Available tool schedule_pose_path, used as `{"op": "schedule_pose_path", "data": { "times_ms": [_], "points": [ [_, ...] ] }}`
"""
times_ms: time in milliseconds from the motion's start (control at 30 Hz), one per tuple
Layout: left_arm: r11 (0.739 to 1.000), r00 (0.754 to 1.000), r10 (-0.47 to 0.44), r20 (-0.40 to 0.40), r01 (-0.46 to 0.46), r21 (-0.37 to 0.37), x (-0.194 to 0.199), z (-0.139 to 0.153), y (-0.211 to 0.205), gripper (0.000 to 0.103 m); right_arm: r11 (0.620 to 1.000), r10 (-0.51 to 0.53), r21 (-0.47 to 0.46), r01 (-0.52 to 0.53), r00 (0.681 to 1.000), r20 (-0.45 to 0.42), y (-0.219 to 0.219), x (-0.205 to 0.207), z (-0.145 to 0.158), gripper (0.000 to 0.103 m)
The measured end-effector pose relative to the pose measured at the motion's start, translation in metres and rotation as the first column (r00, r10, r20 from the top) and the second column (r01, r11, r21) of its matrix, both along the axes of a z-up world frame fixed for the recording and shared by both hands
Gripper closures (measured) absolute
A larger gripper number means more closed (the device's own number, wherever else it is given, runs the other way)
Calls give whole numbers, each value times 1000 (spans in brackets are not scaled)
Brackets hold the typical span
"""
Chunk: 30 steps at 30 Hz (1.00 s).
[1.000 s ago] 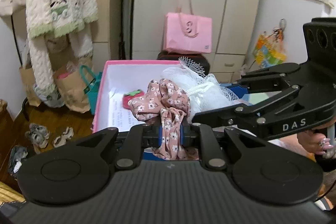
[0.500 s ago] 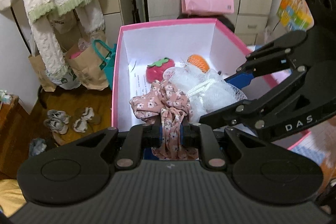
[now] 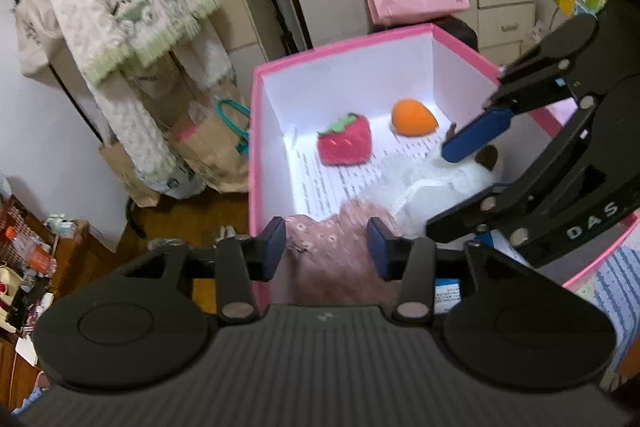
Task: Organize soft objects
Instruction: 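Open both tools to drop the cloth and puff into the box, then withdraw both tools from the box toward the purple plush on the bed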
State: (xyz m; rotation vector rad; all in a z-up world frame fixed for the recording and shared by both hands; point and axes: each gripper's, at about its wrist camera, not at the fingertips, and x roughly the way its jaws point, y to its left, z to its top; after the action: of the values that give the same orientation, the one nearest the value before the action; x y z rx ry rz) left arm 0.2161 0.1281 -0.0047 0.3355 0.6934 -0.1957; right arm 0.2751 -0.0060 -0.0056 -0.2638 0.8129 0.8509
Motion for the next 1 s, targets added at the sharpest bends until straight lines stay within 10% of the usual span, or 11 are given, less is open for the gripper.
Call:
{"op": "schedule_pose_path", "data": {
  "times_ms": [333, 1000],
  "points": [
    [981, 996, -24, -83, 8, -195, -21, 26, 14, 45, 999, -6, 49, 4, 999, 38, -25, -27, 26, 38],
    [969, 992, -123, -24, 115, -217, -108, 69, -10, 36, 997, -37, 73, 26, 988, 152, -81, -121, 79, 38]
  ]
}}
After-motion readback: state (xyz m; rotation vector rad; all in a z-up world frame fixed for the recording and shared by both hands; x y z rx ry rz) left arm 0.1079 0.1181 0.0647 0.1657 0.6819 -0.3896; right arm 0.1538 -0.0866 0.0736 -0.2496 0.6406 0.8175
